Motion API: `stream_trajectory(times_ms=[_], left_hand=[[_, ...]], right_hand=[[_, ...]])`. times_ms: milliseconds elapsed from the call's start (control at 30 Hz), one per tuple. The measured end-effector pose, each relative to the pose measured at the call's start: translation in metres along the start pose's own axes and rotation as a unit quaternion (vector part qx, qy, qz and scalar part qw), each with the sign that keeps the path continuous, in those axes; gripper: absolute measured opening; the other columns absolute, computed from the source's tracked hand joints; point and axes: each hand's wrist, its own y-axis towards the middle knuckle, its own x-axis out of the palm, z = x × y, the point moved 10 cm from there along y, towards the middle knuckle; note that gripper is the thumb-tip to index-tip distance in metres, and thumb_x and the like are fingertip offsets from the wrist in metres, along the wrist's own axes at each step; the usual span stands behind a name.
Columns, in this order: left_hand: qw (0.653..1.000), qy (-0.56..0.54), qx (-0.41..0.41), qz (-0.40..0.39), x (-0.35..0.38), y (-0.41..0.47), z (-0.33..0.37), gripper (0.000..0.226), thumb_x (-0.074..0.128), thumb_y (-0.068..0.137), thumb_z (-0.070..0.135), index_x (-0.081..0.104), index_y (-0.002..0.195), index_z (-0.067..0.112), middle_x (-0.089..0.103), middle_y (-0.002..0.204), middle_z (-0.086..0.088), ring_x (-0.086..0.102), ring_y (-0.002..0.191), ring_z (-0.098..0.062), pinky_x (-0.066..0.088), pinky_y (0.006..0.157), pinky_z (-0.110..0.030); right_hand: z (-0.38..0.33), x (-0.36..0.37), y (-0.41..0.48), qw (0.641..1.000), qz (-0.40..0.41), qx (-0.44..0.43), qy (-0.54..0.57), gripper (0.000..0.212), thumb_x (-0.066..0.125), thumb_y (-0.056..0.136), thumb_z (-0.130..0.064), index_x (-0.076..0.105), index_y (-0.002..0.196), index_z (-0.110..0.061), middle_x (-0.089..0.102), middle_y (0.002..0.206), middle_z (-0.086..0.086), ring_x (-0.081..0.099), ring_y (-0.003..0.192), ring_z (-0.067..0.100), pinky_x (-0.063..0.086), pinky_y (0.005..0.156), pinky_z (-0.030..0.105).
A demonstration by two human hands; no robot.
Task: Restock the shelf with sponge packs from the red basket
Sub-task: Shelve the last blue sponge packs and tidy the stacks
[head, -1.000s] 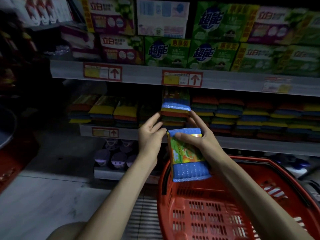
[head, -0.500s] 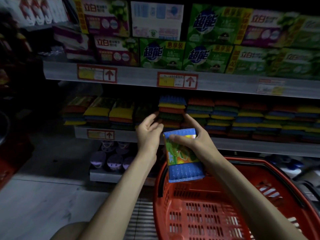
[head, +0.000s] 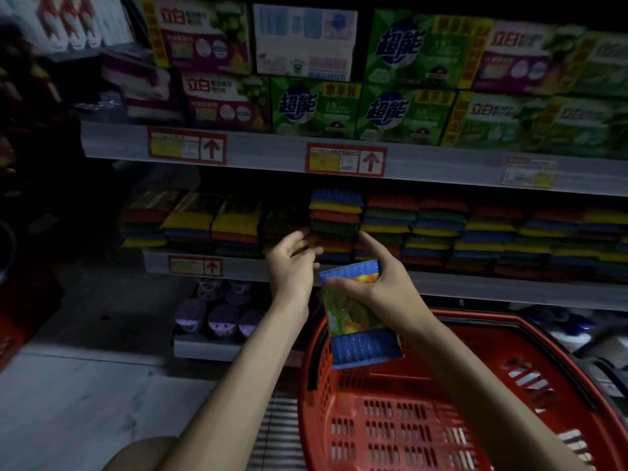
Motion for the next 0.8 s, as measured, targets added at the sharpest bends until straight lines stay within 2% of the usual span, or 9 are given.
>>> stream_trajectory(times_ms=[100,200,333,400,600,800], left_hand=[[1.0,0.001,0.0,-0.008,0.003,0.002,0.0,0.044,0.054,0.098,-0.008,0.058,0.139,0.006,0.068,0.125,-0.007,0.073,0.088,-0.01,0.056,0.067,-0.021],[1.0,-0.005,-0.014,-0.012,0.003,0.003,-0.002,0.045,0.053,0.098,-0.009,0.056,0.141,0.005,0.068,0.126,-0.008,0.072,0.088,-0.01,0.055,0.068,-0.022],[1.0,-0.01,-0.023,-0.016,0.003,0.001,-0.002,0.046,0.054,0.098,-0.009,0.055,0.142,0.004,0.067,0.102,0.007,0.072,0.09,-0.014,0.052,0.069,-0.023],[0.999,-0.012,-0.024,-0.022,0.003,-0.001,-0.002,0.046,0.055,0.097,-0.009,0.055,0.142,0.004,0.066,0.097,0.01,0.072,0.092,-0.017,0.052,0.07,-0.024],[0.999,0.006,-0.018,-0.035,-0.002,-0.003,0.001,0.046,0.057,0.097,-0.007,0.055,0.141,0.006,0.071,0.095,0.006,0.072,0.089,-0.014,0.051,0.068,-0.024],[0.997,0.028,-0.008,-0.073,-0.003,-0.011,0.007,0.042,0.057,0.099,-0.002,0.058,0.138,0.013,0.074,0.105,0.001,0.073,0.09,-0.011,0.053,0.068,-0.024]], right_hand=[[0.003,-0.002,0.003,1.0,0.008,0.008,-0.008,0.108,0.09,0.069,-0.048,0.032,0.159,-0.031,0.039,0.153,-0.018,0.046,0.14,0.009,0.047,0.113,0.044],[0.003,-0.003,0.004,1.0,0.009,0.007,-0.015,0.106,0.09,0.072,-0.044,0.031,0.159,-0.028,0.037,0.161,-0.011,0.041,0.144,0.009,0.043,0.116,0.043],[0.006,-0.003,0.005,1.0,0.009,0.006,-0.02,0.105,0.09,0.074,-0.041,0.031,0.16,-0.029,0.036,0.162,-0.009,0.038,0.145,0.009,0.042,0.117,0.041],[0.008,-0.004,0.005,1.0,0.01,0.008,-0.026,0.105,0.09,0.073,-0.043,0.031,0.159,-0.03,0.036,0.162,-0.009,0.038,0.145,0.009,0.043,0.116,0.042],[0.013,-0.003,0.006,0.999,-0.001,0.018,-0.038,0.117,0.088,0.06,-0.062,0.032,0.158,-0.034,0.039,0.16,-0.012,0.047,0.141,0.012,0.048,0.111,0.046],[0.008,-0.01,-0.001,0.998,-0.006,0.009,-0.057,0.112,0.087,0.063,-0.06,0.034,0.158,-0.033,0.04,0.159,-0.013,0.041,0.144,0.007,0.047,0.112,0.043]])
